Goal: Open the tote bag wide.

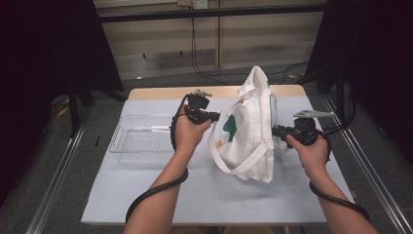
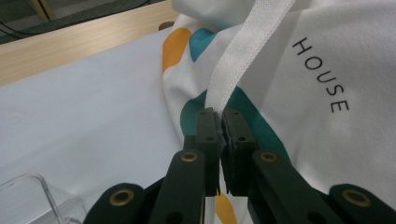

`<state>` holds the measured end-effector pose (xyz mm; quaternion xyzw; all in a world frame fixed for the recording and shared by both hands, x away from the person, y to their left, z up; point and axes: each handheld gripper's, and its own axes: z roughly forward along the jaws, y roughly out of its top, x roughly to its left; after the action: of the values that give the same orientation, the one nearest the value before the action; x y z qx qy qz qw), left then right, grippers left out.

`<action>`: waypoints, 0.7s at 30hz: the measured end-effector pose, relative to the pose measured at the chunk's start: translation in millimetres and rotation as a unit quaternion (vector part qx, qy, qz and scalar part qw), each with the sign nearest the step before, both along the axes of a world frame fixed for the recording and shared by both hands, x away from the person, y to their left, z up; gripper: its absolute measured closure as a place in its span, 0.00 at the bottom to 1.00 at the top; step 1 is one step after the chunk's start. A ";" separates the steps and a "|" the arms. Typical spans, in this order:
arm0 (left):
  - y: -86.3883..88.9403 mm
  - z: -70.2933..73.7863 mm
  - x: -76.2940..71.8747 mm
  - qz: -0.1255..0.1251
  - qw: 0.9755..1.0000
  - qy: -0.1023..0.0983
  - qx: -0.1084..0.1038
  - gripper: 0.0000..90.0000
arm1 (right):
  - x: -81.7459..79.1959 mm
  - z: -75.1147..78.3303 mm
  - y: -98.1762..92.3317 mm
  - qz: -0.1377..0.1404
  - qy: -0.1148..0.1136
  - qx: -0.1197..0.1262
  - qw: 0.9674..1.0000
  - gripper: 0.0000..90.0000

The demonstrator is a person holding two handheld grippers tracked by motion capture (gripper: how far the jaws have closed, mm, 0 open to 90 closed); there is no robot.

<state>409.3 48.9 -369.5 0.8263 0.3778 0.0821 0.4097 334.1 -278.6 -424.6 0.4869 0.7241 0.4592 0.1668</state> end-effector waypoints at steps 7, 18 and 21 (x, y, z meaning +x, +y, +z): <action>11.4 -10.8 -2.1 0.010 1.000 0.013 0.002 0.98 | -1.7 -5.0 -5.3 -0.001 0.009 -0.006 1.000 0.94; 25.5 -28.9 -6.8 0.021 0.999 0.028 0.006 0.98 | -2.1 -10.2 -6.3 0.000 0.017 -0.012 1.000 0.96; 26.7 -30.9 -7.9 0.015 0.999 0.027 0.012 0.98 | -2.2 -12.1 -6.9 -0.003 0.022 -0.013 1.000 0.96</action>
<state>401.3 75.6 -400.5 0.8272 0.4002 0.0700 0.3883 331.9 -285.5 -436.7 0.4967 0.7320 0.4385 0.1588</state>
